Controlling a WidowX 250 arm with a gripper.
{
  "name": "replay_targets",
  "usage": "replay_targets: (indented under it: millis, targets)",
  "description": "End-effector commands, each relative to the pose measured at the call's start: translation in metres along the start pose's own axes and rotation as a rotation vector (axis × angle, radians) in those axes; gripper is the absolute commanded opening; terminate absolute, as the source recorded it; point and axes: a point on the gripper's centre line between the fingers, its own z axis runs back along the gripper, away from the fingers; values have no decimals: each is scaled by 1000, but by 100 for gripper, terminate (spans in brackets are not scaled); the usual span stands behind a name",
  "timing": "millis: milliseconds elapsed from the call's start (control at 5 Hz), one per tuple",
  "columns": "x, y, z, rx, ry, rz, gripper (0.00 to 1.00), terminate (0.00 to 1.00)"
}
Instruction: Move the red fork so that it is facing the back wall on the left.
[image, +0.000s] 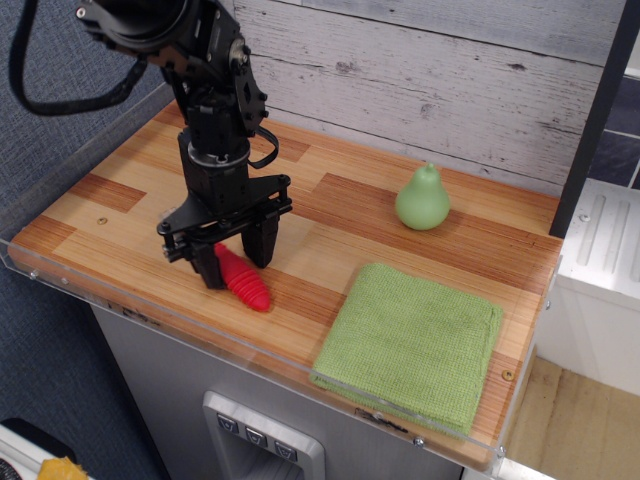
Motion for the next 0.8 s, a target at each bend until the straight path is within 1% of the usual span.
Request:
replay_targets:
  millis: [0,200,400,600]
  targets:
    - [9,6,5,-35,9,-3,0,0]
    - [14,9,21,-43,-40,-68,0,0]
    - [22,5,37,-16,-82,-209,0,0]
    - [30,1,42,-43,-120,-279,0,0]
